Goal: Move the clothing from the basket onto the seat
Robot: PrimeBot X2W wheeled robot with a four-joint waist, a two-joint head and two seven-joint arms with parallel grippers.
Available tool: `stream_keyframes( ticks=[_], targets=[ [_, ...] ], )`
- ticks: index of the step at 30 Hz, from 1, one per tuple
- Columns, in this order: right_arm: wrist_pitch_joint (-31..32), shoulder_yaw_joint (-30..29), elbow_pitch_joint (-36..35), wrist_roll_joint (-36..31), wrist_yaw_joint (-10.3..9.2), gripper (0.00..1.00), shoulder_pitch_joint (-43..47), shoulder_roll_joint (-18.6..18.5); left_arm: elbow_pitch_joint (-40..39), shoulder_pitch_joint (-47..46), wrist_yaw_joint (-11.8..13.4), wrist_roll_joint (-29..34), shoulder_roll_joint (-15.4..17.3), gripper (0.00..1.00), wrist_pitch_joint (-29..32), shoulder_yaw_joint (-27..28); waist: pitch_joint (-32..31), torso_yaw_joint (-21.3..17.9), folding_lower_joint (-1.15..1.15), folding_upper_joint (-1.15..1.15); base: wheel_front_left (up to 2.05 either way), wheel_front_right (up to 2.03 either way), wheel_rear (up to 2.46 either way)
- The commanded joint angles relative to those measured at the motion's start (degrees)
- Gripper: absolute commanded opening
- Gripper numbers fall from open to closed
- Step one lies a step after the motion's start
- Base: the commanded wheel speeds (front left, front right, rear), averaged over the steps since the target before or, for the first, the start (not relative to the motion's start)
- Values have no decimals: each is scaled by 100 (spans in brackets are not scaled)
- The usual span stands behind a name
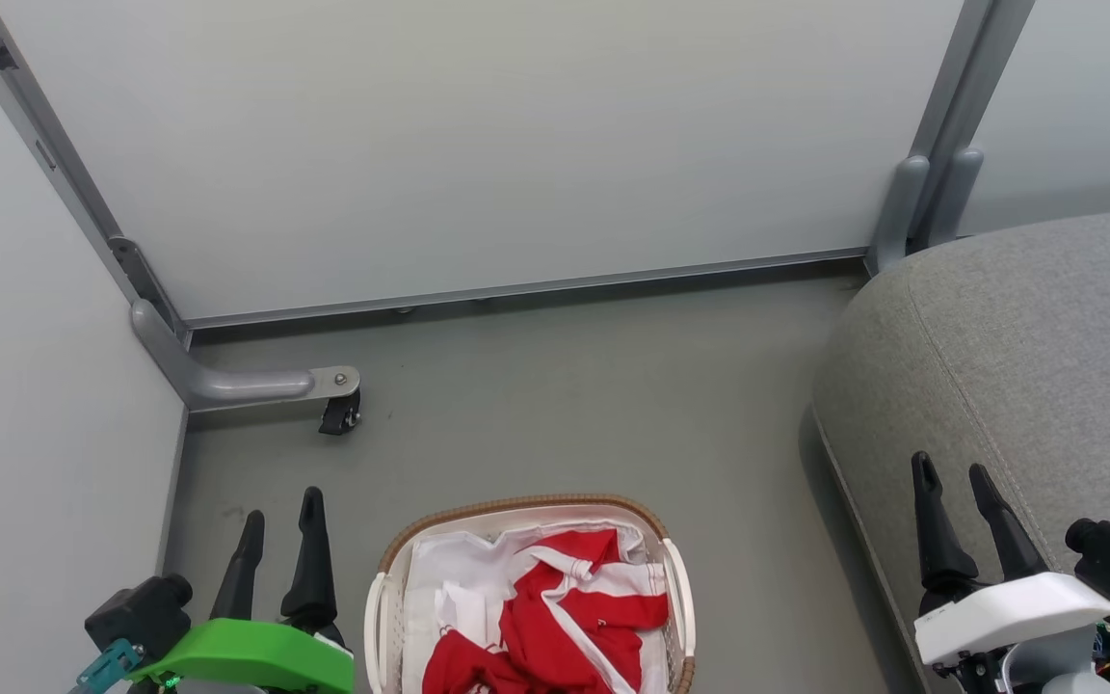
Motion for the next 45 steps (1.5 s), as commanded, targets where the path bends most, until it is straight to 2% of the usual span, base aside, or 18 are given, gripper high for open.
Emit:
stream_keyframes(
  ticks=[1,24,45],
  targets=[
    [-70,11,-63,-178,2,100,26,-39,-8,29,15,182,42,100,-61,-2,3,1,0,0,0,0,0],
    [-372,100,43,-1421,2,100,126,-51,212,156,60,1235,52,100,-360,-78,19,18,0,0,0,0,0],
    [-596,115,71,-2301,1,100,177,-62,379,215,36,2004,60,100,-583,-143,39,35,0,0,0,0,0]
  ],
)
